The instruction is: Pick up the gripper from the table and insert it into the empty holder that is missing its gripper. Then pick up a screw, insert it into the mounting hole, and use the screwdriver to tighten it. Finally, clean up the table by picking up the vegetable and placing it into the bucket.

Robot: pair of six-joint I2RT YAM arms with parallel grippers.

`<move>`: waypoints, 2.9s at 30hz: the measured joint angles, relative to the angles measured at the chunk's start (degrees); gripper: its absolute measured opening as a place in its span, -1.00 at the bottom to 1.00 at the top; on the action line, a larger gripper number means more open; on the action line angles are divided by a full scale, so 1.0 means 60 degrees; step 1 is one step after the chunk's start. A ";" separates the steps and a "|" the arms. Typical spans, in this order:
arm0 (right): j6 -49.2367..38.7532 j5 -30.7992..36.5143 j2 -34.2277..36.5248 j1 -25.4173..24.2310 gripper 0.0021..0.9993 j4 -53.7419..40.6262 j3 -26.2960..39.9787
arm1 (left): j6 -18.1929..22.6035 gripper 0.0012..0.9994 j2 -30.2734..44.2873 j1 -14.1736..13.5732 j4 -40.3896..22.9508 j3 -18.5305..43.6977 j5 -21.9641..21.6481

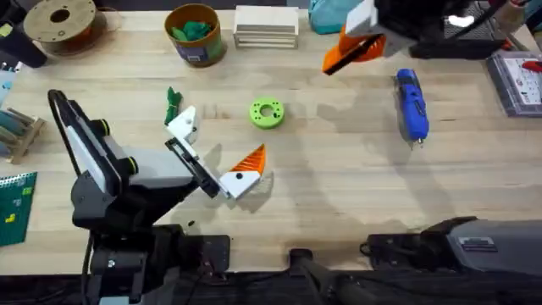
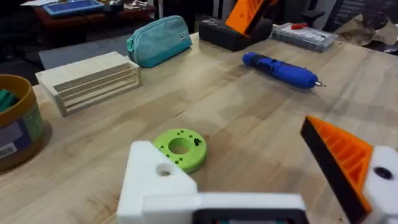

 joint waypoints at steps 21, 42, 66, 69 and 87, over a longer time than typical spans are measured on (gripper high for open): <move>-0.8684 -0.8937 0.3113 -0.2313 -0.99 -0.1338 0.0018 | 0.0000 0.97 0.0001 0.0000 0.0000 0.0000 0.0000; -1.4741 -1.0682 0.5687 -0.1330 -0.99 -0.3621 0.0018 | 0.0000 0.97 0.0001 0.0000 0.0000 0.0000 0.0004; -1.1699 -1.1717 0.6898 0.0853 -0.99 -0.2761 0.0167 | 0.0000 0.97 0.0003 0.0000 0.0000 0.0000 0.0003; -1.1306 -1.1395 0.6898 0.1052 -0.99 -0.2766 0.0526 | 0.0000 0.97 0.0000 0.0000 0.0000 0.0000 0.0000; -0.9899 -1.1156 0.6898 0.1845 -0.99 -0.2115 0.1217 | 0.0000 0.97 0.0000 0.0000 0.0000 0.0000 0.0000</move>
